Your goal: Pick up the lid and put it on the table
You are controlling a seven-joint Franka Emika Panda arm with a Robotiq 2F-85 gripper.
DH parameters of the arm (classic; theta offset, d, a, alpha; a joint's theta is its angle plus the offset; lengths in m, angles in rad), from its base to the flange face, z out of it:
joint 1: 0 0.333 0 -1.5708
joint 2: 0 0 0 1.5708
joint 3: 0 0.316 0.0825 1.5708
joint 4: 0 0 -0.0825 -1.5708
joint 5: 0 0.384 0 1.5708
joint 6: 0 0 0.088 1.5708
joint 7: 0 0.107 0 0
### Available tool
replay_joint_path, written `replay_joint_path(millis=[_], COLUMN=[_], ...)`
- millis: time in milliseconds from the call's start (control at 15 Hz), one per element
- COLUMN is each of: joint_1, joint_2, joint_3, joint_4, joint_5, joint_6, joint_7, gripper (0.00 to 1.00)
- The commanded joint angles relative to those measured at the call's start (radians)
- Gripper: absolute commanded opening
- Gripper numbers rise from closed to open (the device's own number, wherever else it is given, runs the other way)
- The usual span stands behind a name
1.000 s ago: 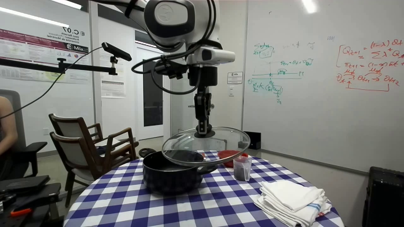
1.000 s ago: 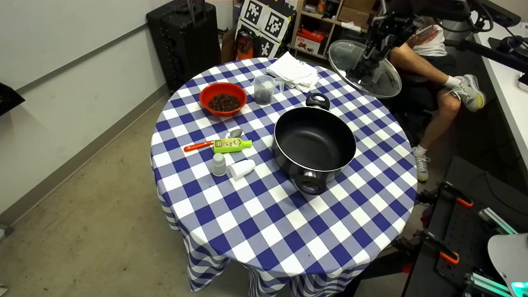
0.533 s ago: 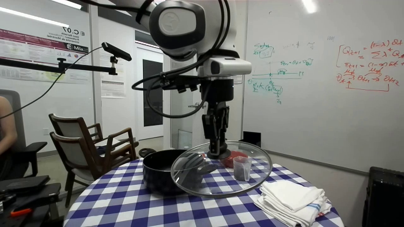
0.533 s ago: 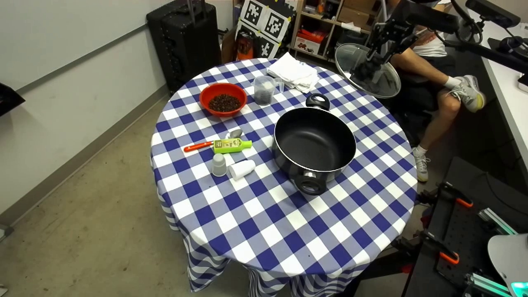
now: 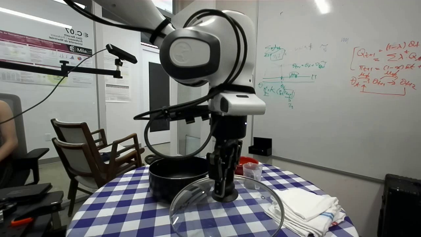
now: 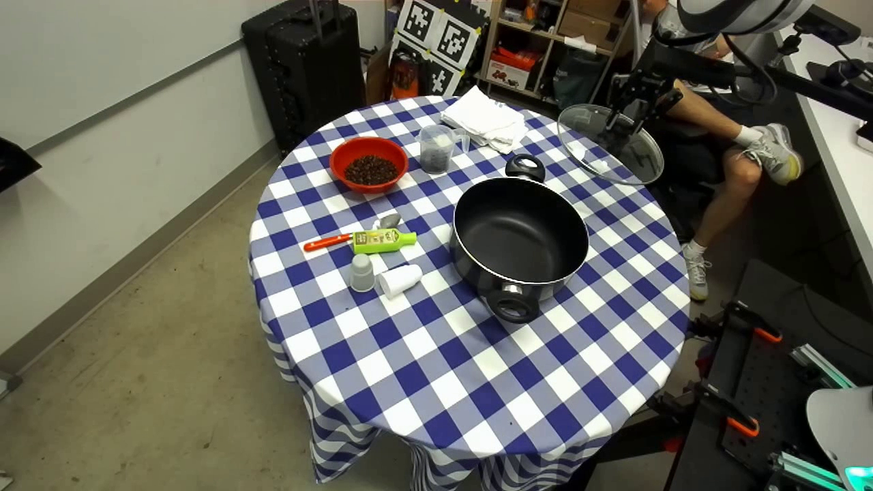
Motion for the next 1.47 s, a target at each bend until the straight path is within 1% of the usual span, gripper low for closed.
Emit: replay_joint_path(millis=[0,267,667,1133,1400], joint_1=[-0.008,-0.022,-0.020,-0.015,-0.017], joint_2=[0.042,0.082,0.132,0.179,0.197], joint_3=[-0.009,-0.005,0.002,0.003,0.009], joint_4=[0.040,0.037,0.025,0.005,0.004], joint_5=[0.033,0.058,0.074,0.075,0.081], joint_6=[-0.007,-0.005,0.014,0.121,0.151], joint_7=[0.019,0.011,0.004,-0.002,-0.007], gripper=[0.25,0.25,0.25,0.25,0.25])
